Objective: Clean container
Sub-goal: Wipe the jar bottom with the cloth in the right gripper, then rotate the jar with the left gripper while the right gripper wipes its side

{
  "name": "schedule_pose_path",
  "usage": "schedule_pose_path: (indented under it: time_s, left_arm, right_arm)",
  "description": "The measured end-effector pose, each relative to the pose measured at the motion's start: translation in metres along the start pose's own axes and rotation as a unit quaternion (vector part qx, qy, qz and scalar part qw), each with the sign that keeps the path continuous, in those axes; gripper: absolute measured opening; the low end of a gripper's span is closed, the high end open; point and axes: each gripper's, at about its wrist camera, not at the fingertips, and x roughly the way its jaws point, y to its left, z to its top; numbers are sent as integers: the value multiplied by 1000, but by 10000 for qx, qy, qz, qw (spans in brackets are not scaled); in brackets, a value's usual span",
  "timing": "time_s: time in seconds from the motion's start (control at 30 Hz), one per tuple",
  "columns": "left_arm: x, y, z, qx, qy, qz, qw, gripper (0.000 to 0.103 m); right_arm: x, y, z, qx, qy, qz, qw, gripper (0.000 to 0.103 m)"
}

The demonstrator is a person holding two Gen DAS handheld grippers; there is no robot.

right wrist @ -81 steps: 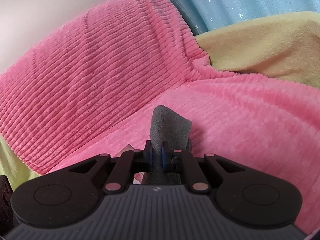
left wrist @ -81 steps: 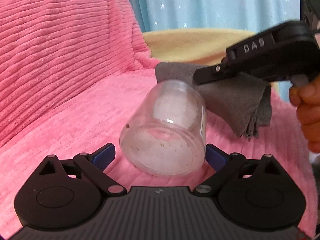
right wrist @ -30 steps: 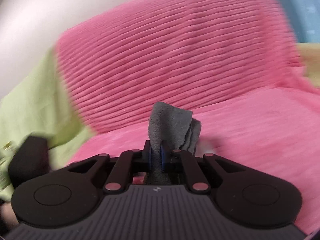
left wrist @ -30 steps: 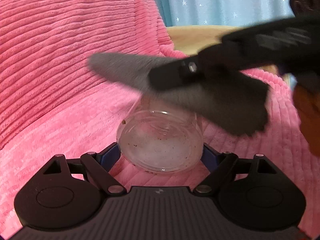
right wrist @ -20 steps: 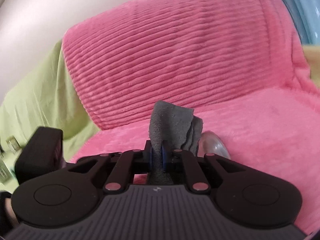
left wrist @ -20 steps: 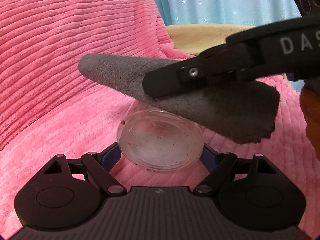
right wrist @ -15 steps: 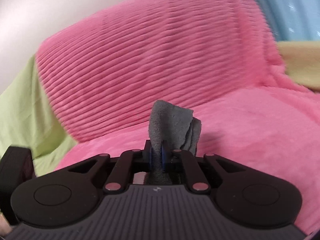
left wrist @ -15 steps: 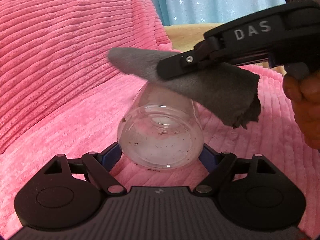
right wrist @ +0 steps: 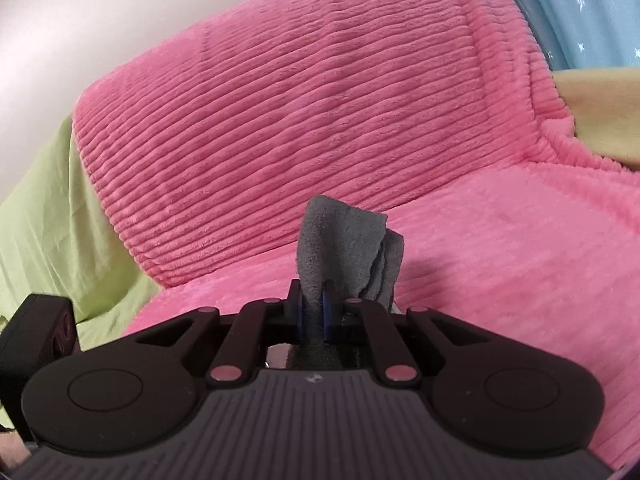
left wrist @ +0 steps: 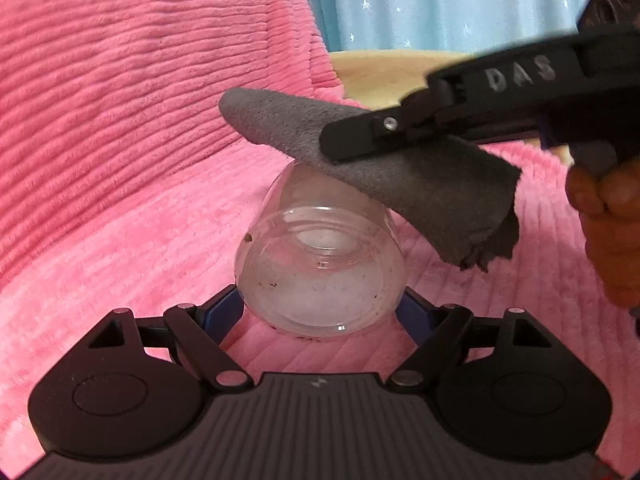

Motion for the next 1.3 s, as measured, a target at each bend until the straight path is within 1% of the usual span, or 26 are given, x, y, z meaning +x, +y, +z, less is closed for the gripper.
schedule_pose_path:
  time_s: [0.1,0.2,0.27,0.33,0.37,0.43,0.5,0.57,0.63,0.67,0.73,0.8,0.83,0.87,0.93,1.03,1.07,1.1,1.13,1.23,1.3]
  left_arm:
    - [-2,15,0,-572,-103,-348,9977,86]
    - [0,29,-1,-1167,-187,-658,9908,86]
    - [2,32,-2,-1401,-209,-751,9871,86]
    - [2,32,-2,-1420,-228,-733,9869,86]
    - [1,29,-1,-1341,-238,-660,9885,86]
    - [0,20,2,-1040,-252,-380,9935,86]
    - [-1,7,4,-554,-231,-16,9982,86]
    - [0,-1,4,-223,-187,178,9994,86]
    - [0,-10,4,115,-157,332,9993,86]
    - [-1,-15,4,329,-149,440,9984,85]
    - [-1,-29,2,835,-156,660,9942,85]
    - [1,-42,1,1291,-188,828,9880,85]
    - [2,-46,0,1452,-206,882,9853,85]
    - [3,-49,-1,1605,-221,932,9824,85]
    - [4,-51,-2,1692,-226,947,9808,85]
    - [5,-50,-3,1704,-212,912,9809,85]
    - [6,-50,-3,1711,-204,898,9809,85]
    - [5,-50,-4,1718,-205,900,9808,85]
    - [5,-50,-4,1737,-209,902,9804,85]
    - [4,-52,-5,1815,-256,866,9792,85]
    - [5,-53,-4,1835,-259,865,9789,85]
  right_arm:
    - [0,-2,0,-34,15,6,10000,6]
    - [-2,-8,2,37,10,24,10000,6]
    - [-3,-7,-1,57,-10,7,10000,6]
    - [-3,-5,0,53,-27,-32,10000,7]
    - [-3,-4,0,17,-18,-47,10000,7]
    - [-4,0,0,-97,32,-15,9999,8]
    - [-6,4,-1,-185,124,201,9995,8]
    - [-7,9,-4,-202,227,482,9984,8]
    - [-8,12,-4,-302,307,656,9969,8]
    - [-7,12,-3,-355,311,671,9966,7]
    - [-5,7,1,-418,220,490,9977,7]
    - [-3,-3,4,-245,54,62,9997,7]
    - [-4,-8,5,-112,12,-57,9999,7]
    - [-5,-11,5,-24,13,-59,10000,8]
    - [-9,-6,4,-61,75,120,9999,8]
    - [-11,8,-1,-224,290,714,9968,8]
    - [-10,12,-1,-393,342,744,9959,7]
    - [-9,14,0,-550,317,672,9957,6]
    - [-7,11,3,-573,250,524,9967,6]
    - [-4,-6,9,-231,0,-102,9997,6]
    - [-5,-13,9,-36,-36,-142,9999,6]
